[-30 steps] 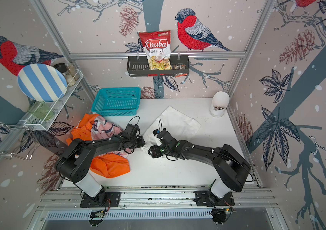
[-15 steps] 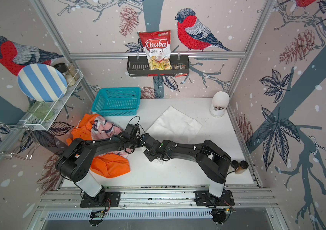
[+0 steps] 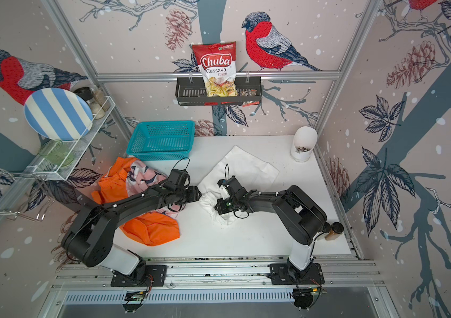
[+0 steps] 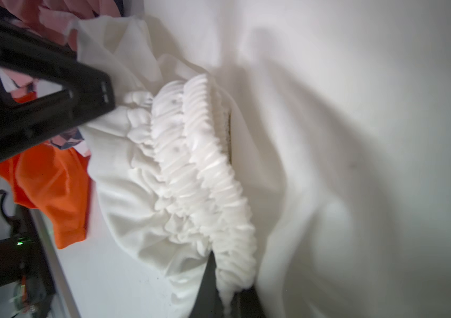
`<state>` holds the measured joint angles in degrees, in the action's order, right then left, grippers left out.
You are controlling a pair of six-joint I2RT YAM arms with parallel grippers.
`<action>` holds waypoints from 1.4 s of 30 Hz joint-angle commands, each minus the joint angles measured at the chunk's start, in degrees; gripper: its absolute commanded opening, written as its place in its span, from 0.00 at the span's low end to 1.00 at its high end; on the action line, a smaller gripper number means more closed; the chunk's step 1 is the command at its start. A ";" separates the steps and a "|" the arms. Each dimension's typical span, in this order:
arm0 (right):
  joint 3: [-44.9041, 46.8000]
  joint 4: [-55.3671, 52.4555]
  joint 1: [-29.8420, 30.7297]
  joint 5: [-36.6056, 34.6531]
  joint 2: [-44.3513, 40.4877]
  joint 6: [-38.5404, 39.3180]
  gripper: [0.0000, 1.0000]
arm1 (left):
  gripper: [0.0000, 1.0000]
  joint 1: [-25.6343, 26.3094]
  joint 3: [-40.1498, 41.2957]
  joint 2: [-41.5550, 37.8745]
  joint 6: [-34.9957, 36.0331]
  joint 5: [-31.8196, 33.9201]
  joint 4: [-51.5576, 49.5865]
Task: Roll up the shorts
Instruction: Roll the shorts at the center of the board.
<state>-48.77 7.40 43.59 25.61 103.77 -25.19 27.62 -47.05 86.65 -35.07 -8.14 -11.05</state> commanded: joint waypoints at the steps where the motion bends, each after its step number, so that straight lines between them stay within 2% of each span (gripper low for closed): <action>1: 1.89 3.92 -2.07 8.31 2.56 -5.79 0.00 | 0.67 0.57 0.64 -2.43 -1.95 1.02 -2.20; 6: 3.01 6.94 -3.82 12.65 4.68 -8.46 0.00 | 0.74 2.89 1.84 -3.46 -5.28 -0.43 0.41; 10: 3.38 7.35 -4.43 13.96 5.22 -8.91 0.00 | 0.84 3.32 4.87 -1.11 -9.01 -3.93 7.82; 14: 3.65 6.90 -4.48 14.04 5.23 -8.68 0.00 | 0.83 3.19 5.52 3.09 -10.38 -4.43 12.41; 16: 3.75 6.58 -4.42 13.83 4.96 -8.24 0.00 | 0.78 2.83 5.52 4.96 -10.64 -4.73 14.75; 17: 3.71 5.96 -4.48 13.39 4.70 -7.94 0.01 | 0.71 2.60 5.34 5.99 -10.55 -5.14 15.63; 19: 3.32 3.54 -4.24 10.72 3.72 -6.44 0.04 | 0.48 2.48 4.41 7.40 -9.92 -4.44 14.97; 21: 2.29 -0.31 -3.63 6.37 1.61 -4.12 0.09 | 0.30 2.44 4.39 7.79 -9.26 -4.34 14.38; 24: -0.27 -7.74 -1.58 -3.44 -2.50 -0.13 0.20 | 0.14 2.33 4.44 7.31 -8.63 -4.14 13.23; 25: -1.45 -10.29 -0.48 -7.24 -3.88 1.37 0.23 | 0.12 2.43 4.48 7.13 -8.49 -4.24 13.06; 30: -7.51 -21.32 9.96 -34.05 -12.12 9.58 0.47 | 0.12 2.38 4.03 6.56 -8.04 -5.52 11.96; 32: -8.73 -22.92 15.09 -42.11 -13.91 12.88 0.54 | 0.12 2.37 3.63 6.64 -7.72 -5.91 11.33; 38: -8.46 -20.81 29.43 -57.44 -12.75 21.66 0.68 | 0.12 2.20 3.19 5.66 -7.12 -6.51 10.19; 42: -6.99 -16.73 33.82 -62.71 -8.83 27.03 0.76 | 0.12 2.12 3.06 4.97 -7.01 -7.14 9.19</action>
<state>-56.53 -11.64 76.05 -27.64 93.21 -4.25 30.06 -43.64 92.23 -43.00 -14.35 -0.38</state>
